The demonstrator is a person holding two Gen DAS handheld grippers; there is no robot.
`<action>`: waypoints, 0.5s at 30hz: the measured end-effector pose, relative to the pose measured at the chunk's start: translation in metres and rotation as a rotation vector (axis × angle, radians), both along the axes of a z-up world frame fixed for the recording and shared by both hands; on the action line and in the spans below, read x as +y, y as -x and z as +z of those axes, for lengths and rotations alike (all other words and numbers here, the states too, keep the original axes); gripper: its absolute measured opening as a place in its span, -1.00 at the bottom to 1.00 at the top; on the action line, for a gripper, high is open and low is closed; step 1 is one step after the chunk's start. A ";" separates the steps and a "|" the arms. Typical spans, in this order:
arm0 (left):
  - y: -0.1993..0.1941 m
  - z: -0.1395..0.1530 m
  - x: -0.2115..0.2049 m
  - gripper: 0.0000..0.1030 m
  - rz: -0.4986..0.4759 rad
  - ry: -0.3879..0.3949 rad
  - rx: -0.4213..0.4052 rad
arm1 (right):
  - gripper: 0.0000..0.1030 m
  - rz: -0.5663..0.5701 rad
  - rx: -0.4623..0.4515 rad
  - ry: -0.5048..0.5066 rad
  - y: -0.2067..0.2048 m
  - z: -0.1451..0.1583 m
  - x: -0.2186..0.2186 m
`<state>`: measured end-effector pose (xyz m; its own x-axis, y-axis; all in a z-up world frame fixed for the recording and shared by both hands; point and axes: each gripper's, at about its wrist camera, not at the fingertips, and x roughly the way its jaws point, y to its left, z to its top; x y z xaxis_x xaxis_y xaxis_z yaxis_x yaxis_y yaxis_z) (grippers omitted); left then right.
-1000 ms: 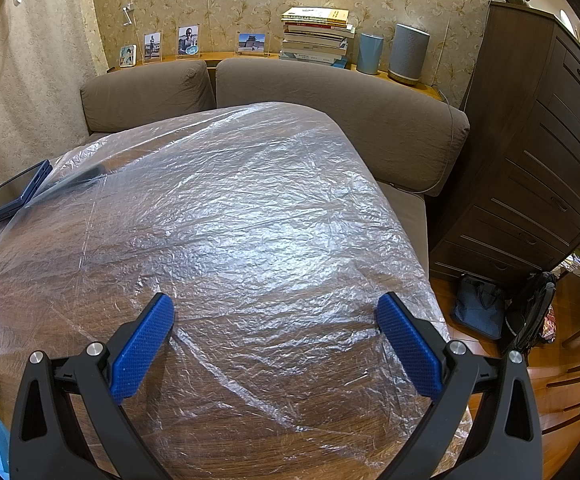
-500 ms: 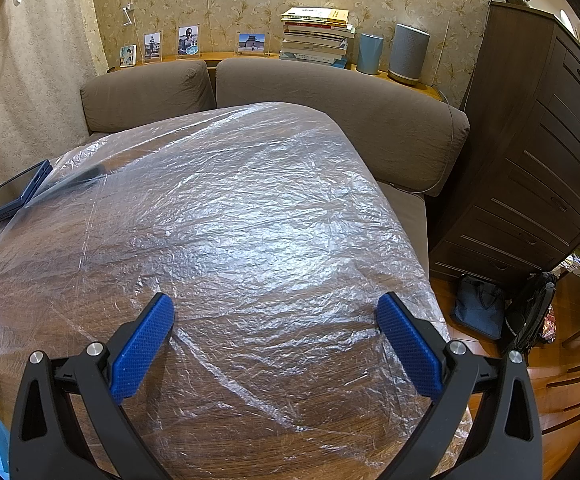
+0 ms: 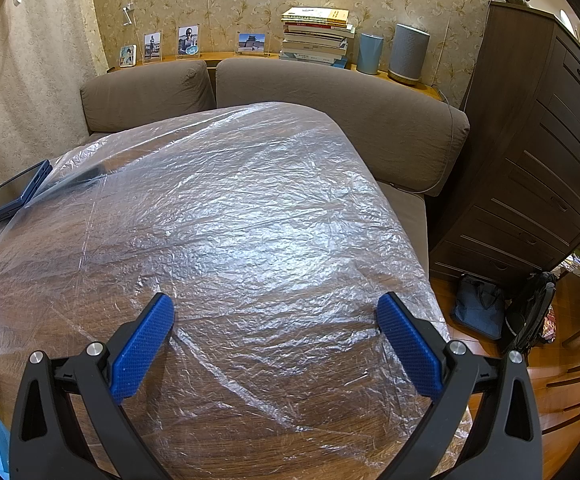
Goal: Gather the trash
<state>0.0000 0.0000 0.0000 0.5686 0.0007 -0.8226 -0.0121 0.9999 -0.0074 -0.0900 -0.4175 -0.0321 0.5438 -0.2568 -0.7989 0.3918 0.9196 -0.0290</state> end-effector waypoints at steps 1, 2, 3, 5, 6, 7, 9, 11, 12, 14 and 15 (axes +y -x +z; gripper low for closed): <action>0.000 0.000 0.000 0.98 0.000 0.000 0.000 | 0.93 0.000 0.000 0.000 0.000 0.000 0.000; 0.000 0.000 0.000 0.98 0.000 0.000 0.000 | 0.93 0.000 0.000 0.000 0.000 0.000 0.000; 0.000 0.000 0.000 0.98 0.000 -0.001 0.000 | 0.93 0.000 0.000 0.000 0.000 0.000 0.000; 0.000 0.000 0.000 0.98 0.000 -0.001 0.000 | 0.93 0.000 0.000 0.000 0.000 0.000 0.000; 0.000 0.000 0.000 0.98 0.000 -0.001 0.000 | 0.93 0.000 0.000 0.000 0.000 0.000 0.000; 0.000 0.000 0.000 0.98 0.000 -0.001 0.000 | 0.93 0.000 0.000 0.000 0.000 0.000 0.000; 0.000 0.000 0.000 0.98 0.000 -0.001 0.000 | 0.93 0.000 0.000 0.000 0.000 0.000 0.000; 0.000 0.000 0.000 0.98 0.000 -0.001 0.000 | 0.93 0.000 0.000 0.000 0.000 0.000 0.000; 0.000 0.000 0.000 0.98 0.002 -0.001 0.000 | 0.93 0.000 0.000 0.000 0.000 0.000 0.000; 0.000 0.000 0.000 0.98 0.012 -0.001 0.001 | 0.93 -0.001 0.000 0.000 0.000 0.000 0.000; 0.000 0.000 0.000 0.98 0.013 -0.001 0.000 | 0.93 -0.001 0.000 0.000 0.000 0.000 0.000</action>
